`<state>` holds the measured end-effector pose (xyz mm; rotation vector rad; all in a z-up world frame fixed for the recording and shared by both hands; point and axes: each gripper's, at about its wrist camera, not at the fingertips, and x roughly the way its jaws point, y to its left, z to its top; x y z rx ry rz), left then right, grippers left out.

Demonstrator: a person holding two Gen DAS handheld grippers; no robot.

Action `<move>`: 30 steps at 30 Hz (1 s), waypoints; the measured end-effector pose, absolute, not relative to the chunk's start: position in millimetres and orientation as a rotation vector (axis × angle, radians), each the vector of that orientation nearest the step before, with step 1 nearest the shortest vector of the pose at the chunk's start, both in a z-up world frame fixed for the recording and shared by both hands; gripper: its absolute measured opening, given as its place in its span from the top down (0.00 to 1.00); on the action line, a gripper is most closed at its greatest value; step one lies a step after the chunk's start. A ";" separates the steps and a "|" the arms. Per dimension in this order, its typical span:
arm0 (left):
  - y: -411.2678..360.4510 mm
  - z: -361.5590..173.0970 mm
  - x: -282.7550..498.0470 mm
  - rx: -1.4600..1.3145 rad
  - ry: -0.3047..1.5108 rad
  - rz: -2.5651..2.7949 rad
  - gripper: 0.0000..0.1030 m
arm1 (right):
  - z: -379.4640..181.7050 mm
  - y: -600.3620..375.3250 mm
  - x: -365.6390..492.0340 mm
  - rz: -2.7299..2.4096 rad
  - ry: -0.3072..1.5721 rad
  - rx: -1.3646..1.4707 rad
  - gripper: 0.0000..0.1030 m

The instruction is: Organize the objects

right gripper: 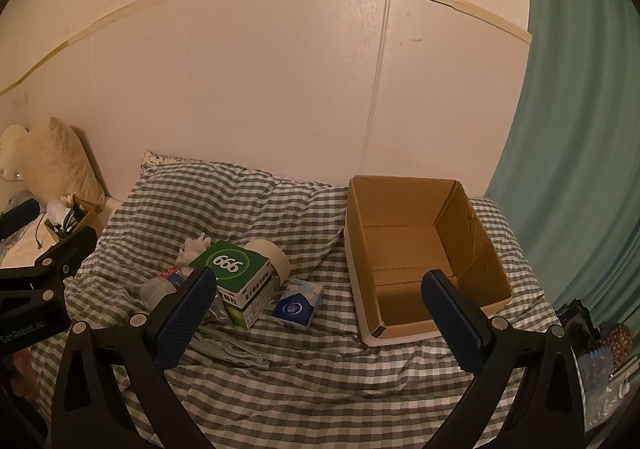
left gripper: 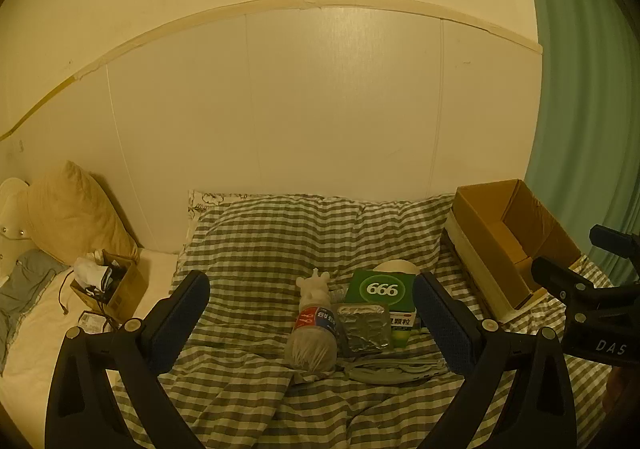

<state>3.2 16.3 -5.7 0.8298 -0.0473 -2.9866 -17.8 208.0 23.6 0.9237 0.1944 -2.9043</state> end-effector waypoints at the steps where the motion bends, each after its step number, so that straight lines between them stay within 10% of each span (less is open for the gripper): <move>1: 16.3 -5.7 3.4 0.831 -0.046 -2.987 0.00 | 23.2 207.8 -17.6 -2.905 0.196 0.925 0.00; 30: 16.0 -9.5 2.3 0.839 -0.048 -2.985 0.00 | 25.0 208.2 -16.8 -2.893 0.165 0.945 0.00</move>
